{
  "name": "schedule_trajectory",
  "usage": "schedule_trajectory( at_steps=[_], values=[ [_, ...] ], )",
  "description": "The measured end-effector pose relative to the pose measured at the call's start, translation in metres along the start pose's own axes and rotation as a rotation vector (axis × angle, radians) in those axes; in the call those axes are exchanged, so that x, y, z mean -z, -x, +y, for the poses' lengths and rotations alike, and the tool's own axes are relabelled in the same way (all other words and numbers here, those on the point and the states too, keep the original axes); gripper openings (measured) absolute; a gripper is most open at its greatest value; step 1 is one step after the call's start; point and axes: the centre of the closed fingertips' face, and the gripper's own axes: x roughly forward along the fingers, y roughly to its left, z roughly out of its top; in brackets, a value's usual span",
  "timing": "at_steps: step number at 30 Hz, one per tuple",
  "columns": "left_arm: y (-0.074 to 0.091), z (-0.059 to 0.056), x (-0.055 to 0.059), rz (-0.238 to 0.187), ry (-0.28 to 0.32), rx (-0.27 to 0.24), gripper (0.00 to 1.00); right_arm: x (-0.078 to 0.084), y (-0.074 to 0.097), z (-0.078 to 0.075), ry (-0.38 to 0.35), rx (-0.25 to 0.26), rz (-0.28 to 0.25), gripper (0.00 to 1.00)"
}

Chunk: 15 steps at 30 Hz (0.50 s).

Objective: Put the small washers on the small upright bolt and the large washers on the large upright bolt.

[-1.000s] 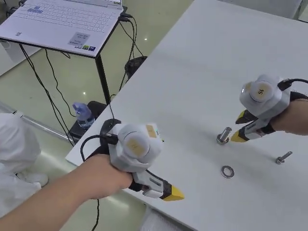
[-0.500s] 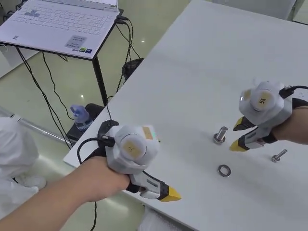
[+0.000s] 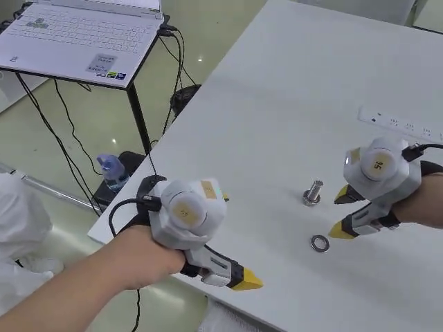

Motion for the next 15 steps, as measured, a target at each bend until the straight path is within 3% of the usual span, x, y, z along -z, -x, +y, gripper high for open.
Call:
schedule_trajectory(
  at_steps=[7,15],
  values=[
    [-0.002,-0.003,-0.001,-0.006,-0.010,0.016,0.96,0.003,-0.013,0.009,-0.024,-0.017,-0.017,0.43],
    [-0.005,-0.006,0.006,0.026,-0.029,0.032,0.97,0.011,-0.036,0.010,-0.024,-0.011,-0.028,0.42]
  ],
)
